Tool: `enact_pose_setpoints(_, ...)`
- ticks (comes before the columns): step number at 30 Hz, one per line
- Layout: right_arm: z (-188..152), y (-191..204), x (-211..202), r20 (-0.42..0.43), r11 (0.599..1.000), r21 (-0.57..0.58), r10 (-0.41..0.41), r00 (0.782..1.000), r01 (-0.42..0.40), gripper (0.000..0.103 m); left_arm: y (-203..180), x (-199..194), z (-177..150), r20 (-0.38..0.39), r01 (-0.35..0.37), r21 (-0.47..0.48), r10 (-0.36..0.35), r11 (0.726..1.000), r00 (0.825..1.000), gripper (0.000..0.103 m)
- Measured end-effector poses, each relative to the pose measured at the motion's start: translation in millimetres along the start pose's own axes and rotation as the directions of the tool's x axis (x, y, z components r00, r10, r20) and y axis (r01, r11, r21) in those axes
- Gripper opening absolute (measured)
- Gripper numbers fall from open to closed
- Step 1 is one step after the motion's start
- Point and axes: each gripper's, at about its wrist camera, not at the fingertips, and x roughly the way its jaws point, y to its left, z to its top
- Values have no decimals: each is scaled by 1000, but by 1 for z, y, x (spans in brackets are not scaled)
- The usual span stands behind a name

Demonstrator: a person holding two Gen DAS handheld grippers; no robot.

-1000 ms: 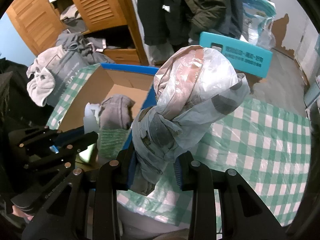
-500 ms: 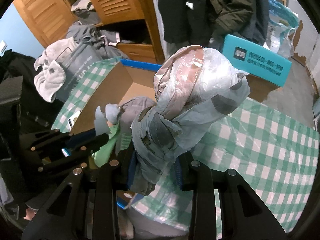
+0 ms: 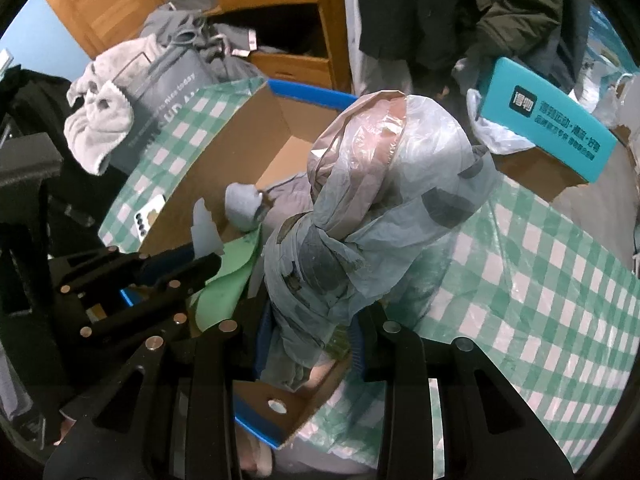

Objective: Organize soft objects

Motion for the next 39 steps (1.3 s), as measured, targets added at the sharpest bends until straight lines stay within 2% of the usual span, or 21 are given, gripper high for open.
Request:
enact_pose_setpoints(3,2,-2,4,-6,1000,8,4,1000,-4,36,5,2,0,-15,4,-23,-4,1000,1000,16)
enact_pose_setpoints(7,3,-7,2,5,1000,27,-2,1000,2,50,7,-2,1,-9,1,-38,-1,999,1000,21)
enact_pose_setpoints(9,3,-9,0,13,999,34,2,1000,-2,56,8,-5,1,0,-4,-41,4,999,1000,31)
enact_pose_setpoints(11,3,-10,-4,22,999,41,2,1000,-3,60,7,-10,1,22,-11,-39,12,999,1000,34)
enact_pose_setpoints(14,1,-12,-13,43,999,50,-9,999,7,61,3,-17,1,38,-14,-25,15,1000,999,36)
enact_pose_setpoints(17,-1,-14,-23,67,999,49,-24,997,21,63,-1,-25,1,63,-13,-7,13,1000,998,46)
enact_pose_setpoints(21,-5,-15,-42,109,998,44,-43,993,38,63,-11,-41,1,130,-71,32,66,997,989,48)
enact_pose_setpoints(24,-9,-17,-56,140,998,46,-54,989,48,64,-18,-50,0,155,-63,51,55,997,986,58)
enact_pose_setpoints(30,-15,-23,-81,194,997,55,-58,979,48,65,-30,-64,-2,183,-53,91,35,994,982,58)
enact_pose_setpoints(39,-27,-33,-94,223,996,61,-79,971,67,65,-38,-76,2,198,-4,80,-12,997,980,60)
